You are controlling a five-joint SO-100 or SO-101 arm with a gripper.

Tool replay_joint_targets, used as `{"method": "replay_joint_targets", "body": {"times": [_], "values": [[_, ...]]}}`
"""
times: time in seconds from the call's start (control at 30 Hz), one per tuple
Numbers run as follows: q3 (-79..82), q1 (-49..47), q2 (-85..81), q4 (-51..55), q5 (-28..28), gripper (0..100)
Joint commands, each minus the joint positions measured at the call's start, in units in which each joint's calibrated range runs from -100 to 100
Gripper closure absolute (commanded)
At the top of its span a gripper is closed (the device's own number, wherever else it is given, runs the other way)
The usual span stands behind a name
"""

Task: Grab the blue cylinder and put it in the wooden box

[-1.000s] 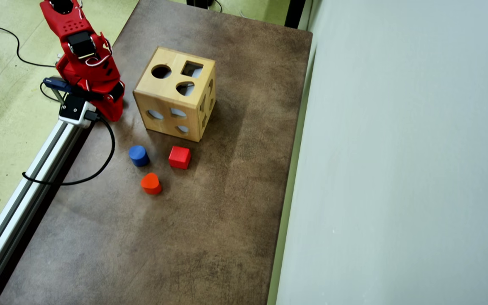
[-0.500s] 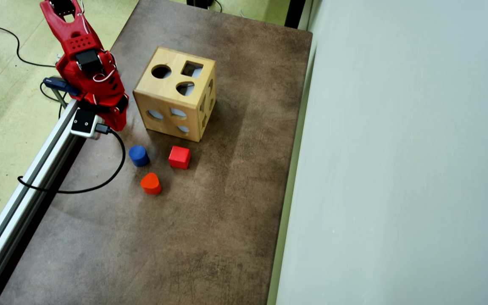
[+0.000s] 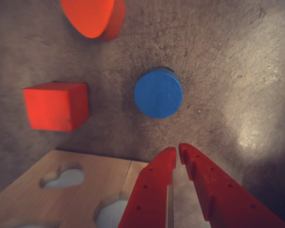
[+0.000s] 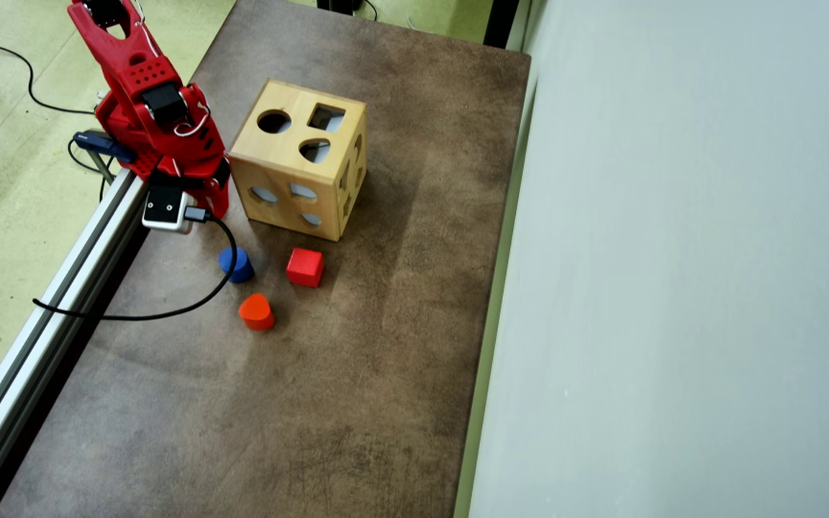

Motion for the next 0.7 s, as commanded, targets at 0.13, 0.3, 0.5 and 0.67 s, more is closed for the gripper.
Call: {"method": "replay_joint_targets", "body": {"times": [0.13,0.3,0.5,0.67], "values": [[-1.27,-0.37,8.91,-5.22,-0.15,97],[-1.36,-0.44,8.91,-5.3,-0.1,97],[-1.45,-1.48,8.99,-5.22,-0.1,82],[-1.45,-1.56,9.5,-4.42,-0.1,74]]}}
